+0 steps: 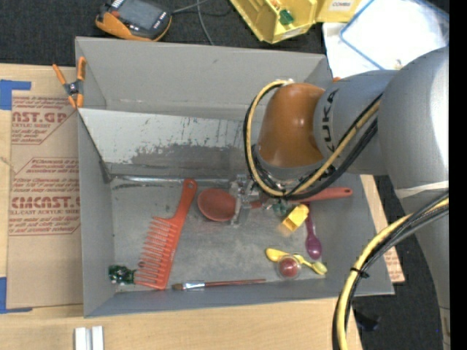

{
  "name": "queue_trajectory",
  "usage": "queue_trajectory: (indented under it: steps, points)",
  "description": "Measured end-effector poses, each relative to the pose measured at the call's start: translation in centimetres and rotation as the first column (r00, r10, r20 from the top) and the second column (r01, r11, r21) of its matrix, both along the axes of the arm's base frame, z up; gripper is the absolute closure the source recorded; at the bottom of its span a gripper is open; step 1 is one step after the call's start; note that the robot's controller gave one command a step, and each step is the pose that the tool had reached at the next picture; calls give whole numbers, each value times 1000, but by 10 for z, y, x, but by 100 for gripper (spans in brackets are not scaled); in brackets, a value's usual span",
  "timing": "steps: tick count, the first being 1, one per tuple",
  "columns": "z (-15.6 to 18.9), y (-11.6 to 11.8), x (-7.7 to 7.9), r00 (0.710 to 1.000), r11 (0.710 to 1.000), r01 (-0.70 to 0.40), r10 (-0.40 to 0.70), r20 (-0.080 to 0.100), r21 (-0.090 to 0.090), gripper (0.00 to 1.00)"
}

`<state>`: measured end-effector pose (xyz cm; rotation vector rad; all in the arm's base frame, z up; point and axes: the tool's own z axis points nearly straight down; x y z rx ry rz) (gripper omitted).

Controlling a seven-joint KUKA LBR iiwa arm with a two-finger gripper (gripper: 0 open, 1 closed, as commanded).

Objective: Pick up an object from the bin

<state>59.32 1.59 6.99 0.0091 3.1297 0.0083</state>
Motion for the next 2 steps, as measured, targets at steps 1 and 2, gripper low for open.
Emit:
queue_trajectory:
  steps: [1,2]
  points:
    - [16,2,-2,1000,1000,-1,1,-4,3,100]
    - [61,5,-3,1000,1000,-3,3,-10,6,100]
